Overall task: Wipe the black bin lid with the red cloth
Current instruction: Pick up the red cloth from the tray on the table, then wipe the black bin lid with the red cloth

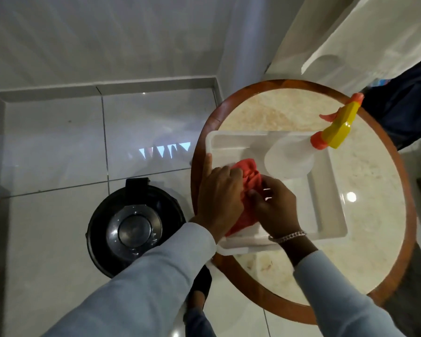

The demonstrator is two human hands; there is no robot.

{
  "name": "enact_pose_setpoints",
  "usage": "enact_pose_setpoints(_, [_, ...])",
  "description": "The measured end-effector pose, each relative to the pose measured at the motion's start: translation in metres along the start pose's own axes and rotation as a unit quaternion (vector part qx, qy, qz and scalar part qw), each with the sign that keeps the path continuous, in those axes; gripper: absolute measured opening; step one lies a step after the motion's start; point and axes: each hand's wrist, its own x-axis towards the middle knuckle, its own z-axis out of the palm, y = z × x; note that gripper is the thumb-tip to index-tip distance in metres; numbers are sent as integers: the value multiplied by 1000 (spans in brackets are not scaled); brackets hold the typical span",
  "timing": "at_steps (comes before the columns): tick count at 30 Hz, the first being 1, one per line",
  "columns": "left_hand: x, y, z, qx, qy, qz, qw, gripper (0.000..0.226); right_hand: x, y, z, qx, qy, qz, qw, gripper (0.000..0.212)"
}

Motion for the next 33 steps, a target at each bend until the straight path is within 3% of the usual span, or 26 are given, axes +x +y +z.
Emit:
enact_pose_setpoints(5, [-11,3,-37,-208,59,-21,976,16,-16,-36,-32,75,-4,-22,997,17])
enact_pose_setpoints(10, [-27,-20,-98,-277,163,-12,947,15,-38,-111,-44,189,-50,-95,976,15])
enact_pose_setpoints(14, [-68,-86,-114,-290,162,-47,942,13,-54,-132,23,215,-105,-105,965,17])
enact_pose_setpoints(21, [-147,-204,-57,-246,108,-145,952,16,-72,-77,189,166,-139,-82,973,37])
enact_pose_setpoints(24, [-169,-249,-34,-262,103,-198,939,36,-65,-37,239,185,-129,-13,974,46])
enact_pose_setpoints(27, [-190,-301,-21,-238,-1,-193,952,91,-61,-1,265,126,-87,23,988,24])
enact_pose_setpoints(28, [-195,-317,-18,-222,-66,-182,956,110,-63,9,271,90,-64,17,994,15])
enact_pose_setpoints(30, [-201,-346,-12,-147,-169,-137,965,135,-69,23,277,47,2,-28,999,21])
enact_pose_setpoints(33, [-199,-373,2,-57,-241,-54,967,149,-73,31,285,-30,72,-149,986,35])
